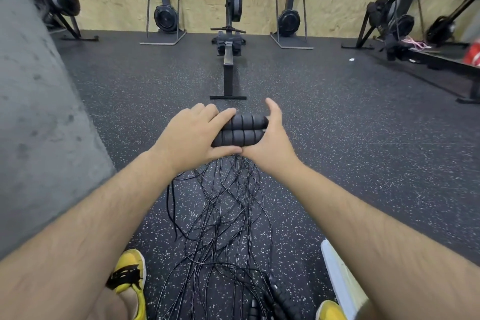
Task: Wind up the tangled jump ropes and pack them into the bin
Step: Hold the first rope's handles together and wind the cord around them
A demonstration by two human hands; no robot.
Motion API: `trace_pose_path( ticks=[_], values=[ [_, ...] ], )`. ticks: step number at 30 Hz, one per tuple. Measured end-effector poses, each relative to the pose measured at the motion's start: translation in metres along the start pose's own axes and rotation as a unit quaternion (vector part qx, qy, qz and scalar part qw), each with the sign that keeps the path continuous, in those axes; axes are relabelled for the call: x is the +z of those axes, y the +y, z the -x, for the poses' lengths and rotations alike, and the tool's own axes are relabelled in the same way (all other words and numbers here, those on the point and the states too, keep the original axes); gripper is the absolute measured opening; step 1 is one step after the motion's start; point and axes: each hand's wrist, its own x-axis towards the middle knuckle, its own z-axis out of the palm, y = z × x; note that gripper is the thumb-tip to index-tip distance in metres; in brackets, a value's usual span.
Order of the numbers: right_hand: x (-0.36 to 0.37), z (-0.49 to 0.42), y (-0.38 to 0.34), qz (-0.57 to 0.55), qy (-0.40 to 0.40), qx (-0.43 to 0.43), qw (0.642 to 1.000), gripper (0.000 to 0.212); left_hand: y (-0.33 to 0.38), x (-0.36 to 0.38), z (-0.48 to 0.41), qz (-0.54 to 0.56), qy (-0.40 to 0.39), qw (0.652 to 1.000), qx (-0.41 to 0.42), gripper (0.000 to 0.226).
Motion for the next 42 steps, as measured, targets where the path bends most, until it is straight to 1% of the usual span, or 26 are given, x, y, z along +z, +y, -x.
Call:
trace_pose_path(
  ticks=[2, 4, 5, 6, 7, 8, 9, 10, 11, 12, 14, 16, 18, 20, 22, 24, 25, 27, 29, 31, 33, 34, 37, 42],
  values=[
    [0.011, 0.006, 0.002, -0.066, -0.021, 0.050, 0.996, 0.128, -0.003, 0.003, 0.004, -0.016, -0.010, 1.000, 0.004, 0.087],
    [0.025, 0.001, 0.003, -0.158, -0.012, 0.110, 0.981, 0.124, -0.009, 0.001, 0.006, -0.007, -0.013, 0.999, -0.029, 0.085],
    [0.031, -0.002, 0.003, -0.183, -0.014, 0.133, 0.974, 0.117, -0.012, -0.002, 0.007, 0.003, -0.008, 0.999, -0.053, 0.083],
    [0.037, -0.004, 0.003, -0.184, -0.028, 0.139, 0.973, 0.104, -0.014, -0.004, 0.007, 0.016, 0.000, 0.997, -0.074, 0.082],
    [0.043, -0.004, 0.001, -0.157, -0.069, 0.132, 0.976, 0.086, -0.015, -0.007, 0.008, 0.033, 0.011, 0.995, -0.090, 0.080],
    [0.050, 0.000, -0.003, -0.126, -0.131, 0.115, 0.977, 0.072, -0.015, -0.009, 0.008, 0.054, 0.021, 0.993, -0.099, 0.078],
    [0.060, 0.005, -0.007, -0.104, -0.198, 0.102, 0.969, 0.066, -0.013, -0.011, 0.009, 0.073, 0.025, 0.992, -0.104, 0.077],
    [0.070, 0.011, -0.010, -0.097, -0.252, 0.084, 0.959, 0.064, -0.011, -0.012, 0.010, 0.089, 0.026, 0.990, -0.105, 0.077],
    [0.082, 0.016, -0.016, -0.090, -0.281, 0.061, 0.953, 0.063, -0.009, -0.012, 0.010, 0.105, 0.025, 0.989, -0.105, 0.078],
    [0.094, 0.019, -0.020, -0.083, -0.291, 0.040, 0.952, 0.058, -0.007, -0.012, 0.010, 0.120, 0.027, 0.987, -0.104, 0.079],
    [0.110, 0.024, -0.032, -0.077, -0.270, 0.021, 0.960, 0.043, -0.004, -0.013, 0.010, 0.145, 0.034, 0.984, -0.099, 0.081],
    [0.112, 0.025, -0.037, -0.068, -0.255, 0.022, 0.964, 0.027, -0.005, -0.015, 0.011, 0.160, 0.035, 0.982, -0.092, 0.081],
    [0.100, 0.022, -0.036, -0.047, -0.281, 0.030, 0.958, 0.018, -0.009, -0.017, 0.014, 0.168, 0.038, 0.982, -0.083, 0.080],
    [0.078, 0.016, -0.030, -0.032, -0.302, 0.038, 0.952, 0.021, -0.017, -0.019, 0.018, 0.172, 0.040, 0.981, -0.077, 0.079],
    [0.053, 0.006, -0.021, -0.018, -0.291, 0.031, 0.956, 0.023, -0.028, -0.020, 0.023, 0.159, 0.035, 0.985, -0.062, 0.077],
    [0.027, -0.005, -0.014, 0.016, -0.265, 0.013, 0.964, 0.029, -0.037, -0.018, 0.028, 0.134, 0.024, 0.990, -0.047, 0.075],
    [0.015, -0.008, -0.012, 0.037, -0.250, 0.002, 0.968, 0.028, -0.042, -0.017, 0.030, 0.122, 0.017, 0.992, -0.041, 0.076],
    [-0.009, -0.014, -0.009, 0.068, -0.213, 0.002, 0.975, 0.023, -0.048, -0.013, 0.033, 0.102, 0.007, 0.994, -0.025, 0.079],
    [-0.025, -0.018, -0.008, 0.071, -0.184, 0.012, 0.980, 0.028, -0.051, -0.007, 0.035, 0.082, 0.001, 0.997, -0.009, 0.081],
    [-0.032, -0.018, -0.009, 0.051, -0.180, 0.026, 0.982, 0.033, -0.049, -0.003, 0.034, 0.061, 0.006, 0.998, 0.000, 0.083],
    [-0.032, -0.014, -0.014, 0.057, -0.174, 0.033, 0.983, 0.031, -0.045, -0.001, 0.032, 0.046, 0.006, 0.999, -0.004, 0.085],
    [-0.031, -0.011, -0.018, 0.069, -0.169, 0.032, 0.983, 0.031, -0.044, -0.001, 0.030, 0.039, 0.004, 0.999, -0.009, 0.086],
    [-0.025, -0.007, -0.020, 0.126, -0.133, 0.006, 0.983, 0.041, -0.040, 0.001, 0.029, 0.022, 0.009, 0.999, -0.022, 0.084],
    [-0.014, -0.007, -0.020, 0.209, -0.072, -0.046, 0.974, 0.042, -0.034, 0.004, 0.030, 0.009, 0.008, 0.999, -0.041, 0.084]
  ],
)
